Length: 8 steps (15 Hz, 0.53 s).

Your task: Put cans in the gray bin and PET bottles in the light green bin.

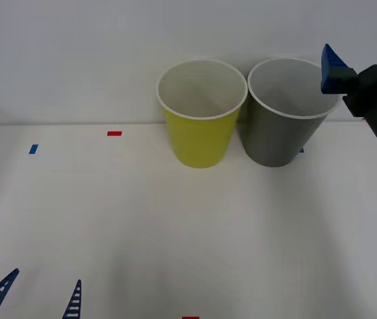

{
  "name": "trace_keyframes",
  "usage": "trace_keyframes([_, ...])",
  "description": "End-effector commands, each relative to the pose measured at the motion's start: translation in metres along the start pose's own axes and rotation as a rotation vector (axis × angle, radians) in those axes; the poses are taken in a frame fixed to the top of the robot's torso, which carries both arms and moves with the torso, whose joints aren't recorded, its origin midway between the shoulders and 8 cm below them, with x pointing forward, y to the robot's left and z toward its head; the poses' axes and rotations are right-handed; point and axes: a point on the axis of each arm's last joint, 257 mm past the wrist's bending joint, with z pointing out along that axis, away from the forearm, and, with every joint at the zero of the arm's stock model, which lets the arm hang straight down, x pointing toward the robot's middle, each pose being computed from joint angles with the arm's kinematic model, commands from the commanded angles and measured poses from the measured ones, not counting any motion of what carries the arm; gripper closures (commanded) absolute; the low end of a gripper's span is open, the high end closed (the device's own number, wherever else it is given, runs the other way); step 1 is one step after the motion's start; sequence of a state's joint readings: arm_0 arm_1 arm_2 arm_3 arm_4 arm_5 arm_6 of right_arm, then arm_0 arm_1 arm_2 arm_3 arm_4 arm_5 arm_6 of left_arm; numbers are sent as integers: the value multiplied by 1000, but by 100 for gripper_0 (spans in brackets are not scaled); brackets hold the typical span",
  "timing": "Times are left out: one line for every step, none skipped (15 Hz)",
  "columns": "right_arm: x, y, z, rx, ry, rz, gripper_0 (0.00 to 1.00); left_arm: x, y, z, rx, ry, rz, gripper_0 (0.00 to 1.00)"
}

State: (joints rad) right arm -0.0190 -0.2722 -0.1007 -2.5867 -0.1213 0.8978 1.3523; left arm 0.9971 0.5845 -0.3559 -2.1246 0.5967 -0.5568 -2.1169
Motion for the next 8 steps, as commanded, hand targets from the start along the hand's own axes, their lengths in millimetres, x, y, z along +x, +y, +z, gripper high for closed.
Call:
trace_keyframes([42, -8, -28, -5, 65, 23, 0, 0, 0, 0, 0, 0, 0, 0])
trace_keyframes([48, -10, -36, -13, 56, 39, 0, 0, 0, 0, 0, 0, 0, 0])
trace_keyframes([55, -13, -45, -12, 49, 42, 0, 0, 0, 0, 0, 0, 0, 0])
trace_keyframes([61, -14, -55, -14, 37, 43, 0, 0, 0, 0, 0, 0, 0, 0])
trace_keyframes([65, -13, -61, -16, 30, 43, 0, 0, 0, 0, 0, 0, 0, 0])
trace_keyframes([71, -14, -71, -14, 24, 43, 0, 0, 0, 0, 0, 0, 0, 0])
trace_keyframes([76, -13, -80, -13, 21, 43, 0, 0, 0, 0, 0, 0, 0, 0])
trace_keyframes([80, -13, -86, -13, 22, 50, 0, 0, 0, 0, 0, 0, 0, 0])
